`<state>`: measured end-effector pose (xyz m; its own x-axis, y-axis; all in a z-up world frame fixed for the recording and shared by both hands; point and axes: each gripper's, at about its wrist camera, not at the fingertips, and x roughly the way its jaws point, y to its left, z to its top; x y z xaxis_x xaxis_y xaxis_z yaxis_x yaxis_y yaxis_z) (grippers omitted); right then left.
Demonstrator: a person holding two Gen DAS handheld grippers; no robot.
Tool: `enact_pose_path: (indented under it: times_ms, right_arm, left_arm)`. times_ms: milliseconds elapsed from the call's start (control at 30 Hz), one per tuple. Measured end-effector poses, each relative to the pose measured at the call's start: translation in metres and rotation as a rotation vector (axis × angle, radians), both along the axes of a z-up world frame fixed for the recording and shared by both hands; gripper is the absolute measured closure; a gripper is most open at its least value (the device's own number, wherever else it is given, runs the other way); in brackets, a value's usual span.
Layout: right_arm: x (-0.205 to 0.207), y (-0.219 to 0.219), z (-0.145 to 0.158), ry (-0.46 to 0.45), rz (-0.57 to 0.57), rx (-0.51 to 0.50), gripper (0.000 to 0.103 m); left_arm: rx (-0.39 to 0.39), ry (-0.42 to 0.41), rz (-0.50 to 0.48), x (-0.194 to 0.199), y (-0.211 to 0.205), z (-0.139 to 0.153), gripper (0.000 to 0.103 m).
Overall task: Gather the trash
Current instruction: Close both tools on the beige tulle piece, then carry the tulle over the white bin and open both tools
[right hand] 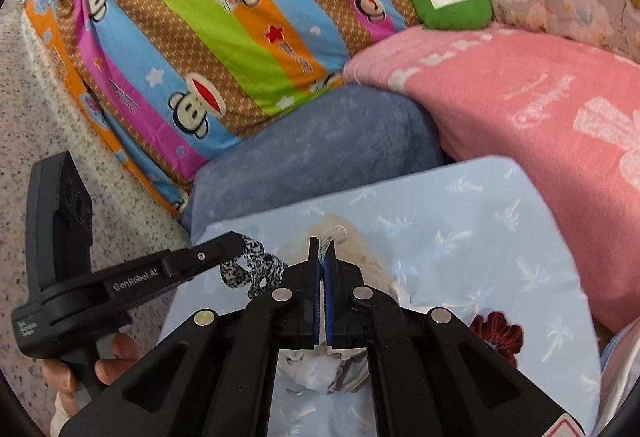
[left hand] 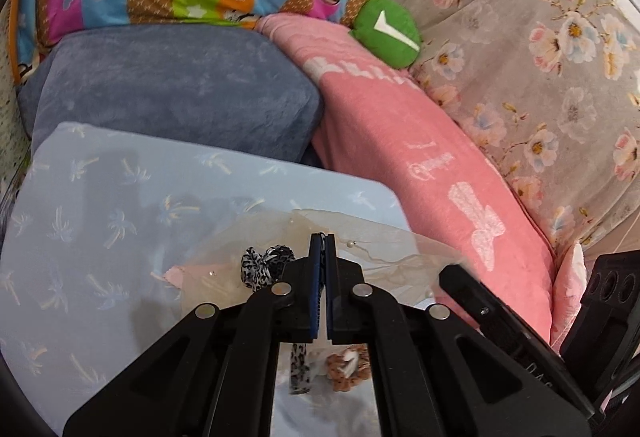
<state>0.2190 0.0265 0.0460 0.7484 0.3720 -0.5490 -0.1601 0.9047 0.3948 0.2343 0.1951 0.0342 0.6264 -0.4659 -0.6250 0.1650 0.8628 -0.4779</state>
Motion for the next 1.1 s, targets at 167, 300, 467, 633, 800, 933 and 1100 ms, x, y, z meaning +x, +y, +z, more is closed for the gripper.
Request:
enact_pose_path:
  times_ms: [167,300,467,633,800,933,1100]
  right_arm:
    - [-0.026,-0.025,0.044,-0.091,-0.042,0.008,0.101]
    - [-0.051,-0.053,0.072,-0.146,-0.099,-0.004,0.101]
    - [-0.085,-0.099,0.090,-0.175,-0.167,0.016,0.101]
    - [-0.123,-0.152,0.101,-0.198,-0.251,0.018,0.101]
    - [-0.160,-0.206,0.101,-0.197,-0.343,0.012,0.101]
    - [-0.185,-0.244,0.092,-0.181,-0.400,0.010,0.101]
    - [-0.209,-0.280,0.079,-0.148,-0.464,-0.001,0.101]
  left_arm:
    - [-0.003,-0.057,-0.028,-0.013,-0.017,0.027,0.102]
    - [0.004,-0.093,-0.063,-0.026,-0.038,0.042,0.102]
    - [0.011,-0.124,-0.125,-0.046,-0.073,0.055,0.102]
    - [0.021,-0.144,-0.205,-0.066,-0.116,0.064,0.102]
    - [0.024,-0.147,-0.297,-0.086,-0.164,0.067,0.101]
    - [0.031,-0.138,-0.369,-0.101,-0.204,0.065,0.101]
    - [0.057,-0.131,-0.447,-0.118,-0.248,0.058,0.101]
